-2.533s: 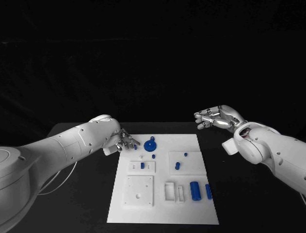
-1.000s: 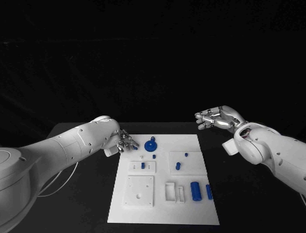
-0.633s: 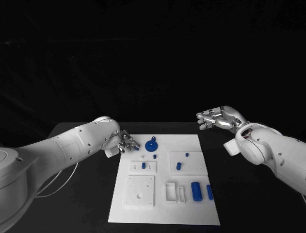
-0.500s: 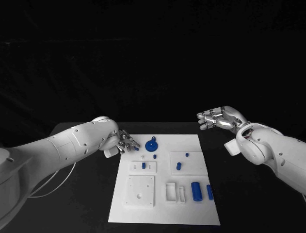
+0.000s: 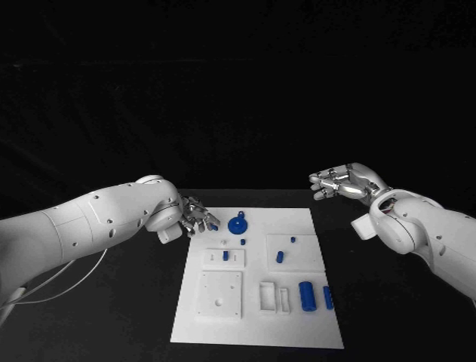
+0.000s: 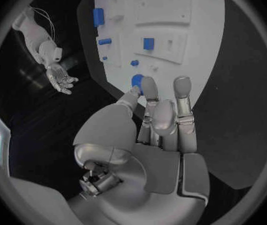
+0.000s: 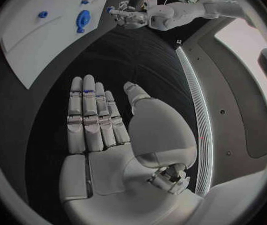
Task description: Assemble the parts on the task board
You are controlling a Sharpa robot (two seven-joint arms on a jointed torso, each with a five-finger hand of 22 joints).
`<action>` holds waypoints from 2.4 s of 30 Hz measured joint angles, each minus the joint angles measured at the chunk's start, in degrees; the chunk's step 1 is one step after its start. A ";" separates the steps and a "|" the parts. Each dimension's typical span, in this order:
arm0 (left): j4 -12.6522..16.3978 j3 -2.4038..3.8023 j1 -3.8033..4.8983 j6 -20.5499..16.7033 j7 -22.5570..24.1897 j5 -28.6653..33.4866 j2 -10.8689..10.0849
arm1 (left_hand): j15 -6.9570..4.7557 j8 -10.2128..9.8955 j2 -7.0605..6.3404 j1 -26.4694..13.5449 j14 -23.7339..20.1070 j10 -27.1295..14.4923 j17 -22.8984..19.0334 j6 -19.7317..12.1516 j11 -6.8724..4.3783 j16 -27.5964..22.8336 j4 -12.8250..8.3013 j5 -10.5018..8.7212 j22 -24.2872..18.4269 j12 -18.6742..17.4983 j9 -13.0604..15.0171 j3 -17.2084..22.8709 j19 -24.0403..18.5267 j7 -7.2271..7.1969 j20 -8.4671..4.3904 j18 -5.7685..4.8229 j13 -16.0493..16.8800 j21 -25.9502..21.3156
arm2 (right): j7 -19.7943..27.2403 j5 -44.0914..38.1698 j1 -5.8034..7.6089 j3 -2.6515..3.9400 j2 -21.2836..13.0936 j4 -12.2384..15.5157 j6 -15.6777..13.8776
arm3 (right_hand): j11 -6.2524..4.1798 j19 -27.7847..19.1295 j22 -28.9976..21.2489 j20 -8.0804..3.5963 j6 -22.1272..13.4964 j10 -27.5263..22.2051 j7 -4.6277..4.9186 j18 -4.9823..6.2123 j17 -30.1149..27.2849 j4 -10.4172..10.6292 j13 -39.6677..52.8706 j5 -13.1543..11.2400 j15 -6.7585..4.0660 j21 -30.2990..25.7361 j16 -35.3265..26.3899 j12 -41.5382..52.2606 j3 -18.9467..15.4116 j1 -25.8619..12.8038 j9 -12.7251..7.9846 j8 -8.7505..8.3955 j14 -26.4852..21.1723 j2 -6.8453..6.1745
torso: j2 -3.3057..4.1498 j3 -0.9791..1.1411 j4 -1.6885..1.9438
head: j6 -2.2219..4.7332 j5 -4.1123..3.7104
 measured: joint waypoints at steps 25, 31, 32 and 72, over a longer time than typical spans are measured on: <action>13.18 -4.80 -0.59 -5.71 -2.58 -13.65 -4.98 | 0.20 1.11 -1.58 -1.14 0.20 0.90 0.76 0.02 0.09 0.49 -0.35 3.32 0.03 -0.27 1.30 2.08 0.42 0.03 -0.01 0.00 0.10 0.54 | -0.07 0.16 -0.28 0.00 -0.22 -0.11 0.05 | 0.00 0.00 0.00 0.00 0.01 0.00 -0.01 0.00 0.00 0.01 0.00 0.23 0.00 0.00 0.00 0.00 -0.30 -0.24 0.00 0.00 0.00 0.24 | -0.07 -0.01 0.10 | -0.69 0.74; 14.31 -5.20 -1.00 -6.79 -2.92 -15.93 -5.02 | 0.20 1.10 -1.64 -1.19 0.20 1.01 0.54 0.03 -0.02 0.49 -0.47 3.31 0.02 -0.27 1.33 2.20 0.42 0.03 -0.01 0.00 0.09 0.76 | -0.08 0.18 -0.42 0.00 -0.29 -0.09 0.09 | 0.00 0.00 0.00 0.00 0.01 0.00 -0.01 0.00 0.00 0.01 0.00 0.23 0.00 0.00 0.00 0.00 -0.30 -0.24 0.00 0.00 0.00 0.24 | 0.02 -0.05 0.04 | -0.91 1.01; 14.44 -5.24 -1.11 -7.04 -2.97 -16.39 -5.00 | 0.20 1.10 -1.63 -1.19 0.20 1.06 0.54 0.03 -0.07 0.49 -0.47 3.31 0.02 -0.27 1.33 2.20 0.42 0.03 -0.01 0.00 0.09 0.76 | -0.09 0.18 -0.45 0.00 -0.29 -0.09 0.10 | 0.00 0.00 0.00 0.00 0.01 0.00 -0.01 0.00 0.00 0.01 0.00 0.23 0.00 0.00 0.00 0.00 -0.30 -0.24 0.00 0.00 0.00 0.24 | 0.02 -0.05 0.04 | -0.92 1.01; 14.68 -5.35 -2.79 -7.59 -3.23 -20.30 -4.59 | 0.20 1.33 -1.70 -0.80 0.20 1.10 0.01 0.03 -0.11 0.49 -0.43 3.37 0.00 -0.50 2.62 2.54 0.41 0.03 -0.01 0.01 0.08 0.76 | -0.22 0.26 -0.72 0.00 -0.35 -0.08 0.72 | 0.00 -0.21 0.00 0.21 0.02 0.00 -0.02 0.00 0.00 -0.15 0.00 0.22 0.04 0.00 0.00 0.00 -0.77 -0.23 0.00 0.00 -0.44 0.23 | -0.04 0.05 0.05 | -1.87 0.51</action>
